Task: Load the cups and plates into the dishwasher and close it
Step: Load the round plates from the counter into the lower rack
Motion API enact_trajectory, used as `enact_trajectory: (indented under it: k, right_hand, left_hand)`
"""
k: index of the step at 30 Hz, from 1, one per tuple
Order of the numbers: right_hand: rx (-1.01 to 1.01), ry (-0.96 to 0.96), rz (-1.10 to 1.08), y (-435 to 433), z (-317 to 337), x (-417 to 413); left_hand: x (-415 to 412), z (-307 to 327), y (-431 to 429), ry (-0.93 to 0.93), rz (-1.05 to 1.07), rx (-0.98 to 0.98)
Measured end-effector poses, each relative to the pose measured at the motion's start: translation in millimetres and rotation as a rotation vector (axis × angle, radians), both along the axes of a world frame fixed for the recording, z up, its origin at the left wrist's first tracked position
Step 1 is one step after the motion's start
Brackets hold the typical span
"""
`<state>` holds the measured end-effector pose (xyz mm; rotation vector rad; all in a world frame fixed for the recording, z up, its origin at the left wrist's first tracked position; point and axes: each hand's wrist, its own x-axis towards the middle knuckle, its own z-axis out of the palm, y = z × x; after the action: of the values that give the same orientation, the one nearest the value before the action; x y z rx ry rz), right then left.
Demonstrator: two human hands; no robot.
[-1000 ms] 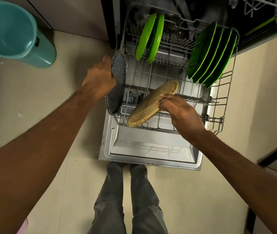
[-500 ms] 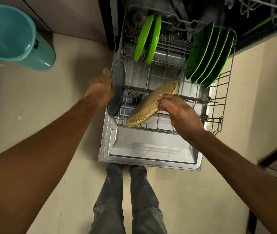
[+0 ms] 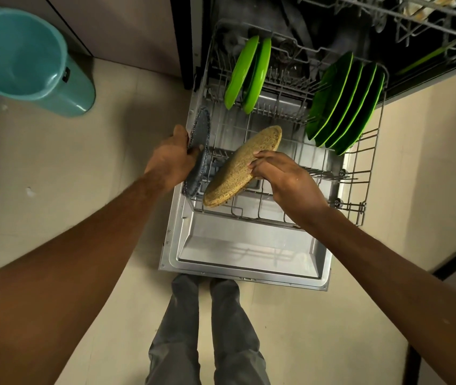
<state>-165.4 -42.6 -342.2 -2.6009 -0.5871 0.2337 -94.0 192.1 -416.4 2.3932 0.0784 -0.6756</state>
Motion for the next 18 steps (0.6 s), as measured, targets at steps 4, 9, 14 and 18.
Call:
enact_trajectory:
  k: [4, 9, 14, 18]
  right_hand:
    - [-0.038, 0.03, 0.105, 3.0, -2.0, 9.2]
    - [-0.131, 0.018, 0.271, 4.6, -3.8, 24.1]
    - [-0.183, 0.007, 0.369, 11.2, -4.2, 34.8]
    - [-0.201, 0.037, 0.382, 18.6, -7.1, 41.4]
  left_hand:
    - [-7.1, -0.7, 9.2, -0.081, 0.009, 0.012]
    - [-9.6, -4.5, 15.9, -0.084, 0.037, -0.029]
    - [-6.1, -9.1, 18.4, -0.07, 0.077, -0.094]
    - [-5.0, -9.2, 20.5, -0.064, 0.072, -0.121]
